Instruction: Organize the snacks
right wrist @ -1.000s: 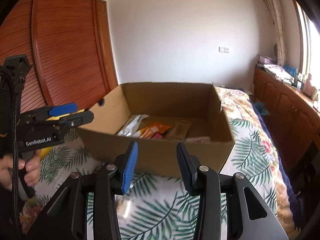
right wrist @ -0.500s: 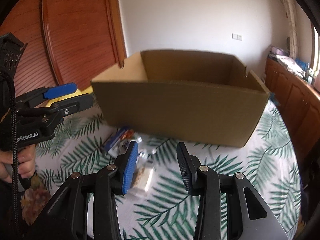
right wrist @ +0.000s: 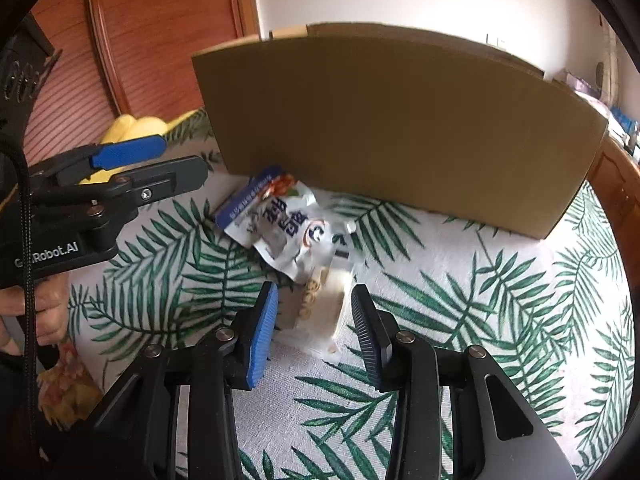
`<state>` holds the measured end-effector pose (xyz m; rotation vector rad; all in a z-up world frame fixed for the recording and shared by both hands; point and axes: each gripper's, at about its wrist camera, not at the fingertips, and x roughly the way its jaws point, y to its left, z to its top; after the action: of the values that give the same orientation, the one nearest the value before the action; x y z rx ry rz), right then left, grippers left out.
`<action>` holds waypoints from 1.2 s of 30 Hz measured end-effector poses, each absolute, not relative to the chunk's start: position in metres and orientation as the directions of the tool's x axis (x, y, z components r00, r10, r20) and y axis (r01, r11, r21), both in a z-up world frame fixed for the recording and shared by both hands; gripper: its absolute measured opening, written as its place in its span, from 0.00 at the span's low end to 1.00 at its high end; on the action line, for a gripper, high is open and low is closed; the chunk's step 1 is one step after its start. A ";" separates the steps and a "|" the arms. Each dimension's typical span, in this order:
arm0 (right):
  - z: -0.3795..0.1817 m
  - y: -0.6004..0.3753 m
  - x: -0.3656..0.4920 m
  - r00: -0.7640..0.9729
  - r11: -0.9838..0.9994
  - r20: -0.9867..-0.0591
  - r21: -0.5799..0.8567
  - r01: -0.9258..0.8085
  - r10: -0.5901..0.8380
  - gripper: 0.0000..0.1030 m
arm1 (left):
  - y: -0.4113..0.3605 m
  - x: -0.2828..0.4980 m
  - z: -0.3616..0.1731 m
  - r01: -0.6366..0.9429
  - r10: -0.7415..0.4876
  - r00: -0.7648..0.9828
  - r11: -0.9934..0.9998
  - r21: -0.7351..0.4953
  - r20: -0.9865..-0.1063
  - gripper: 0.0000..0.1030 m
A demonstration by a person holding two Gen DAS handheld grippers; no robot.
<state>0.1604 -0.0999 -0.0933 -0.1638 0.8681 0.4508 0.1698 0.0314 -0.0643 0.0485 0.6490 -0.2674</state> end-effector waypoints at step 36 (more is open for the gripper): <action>-0.105 -0.132 0.149 0.619 0.922 -0.738 0.011 -0.387 0.268 0.20 | -0.029 0.209 -0.088 0.346 -0.253 0.655 0.938 -0.015 -0.712 0.69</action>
<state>0.1491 -0.1316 -0.1054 -0.1552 0.8214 0.3785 0.2091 -0.0295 -0.0883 0.1257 0.7872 -0.3408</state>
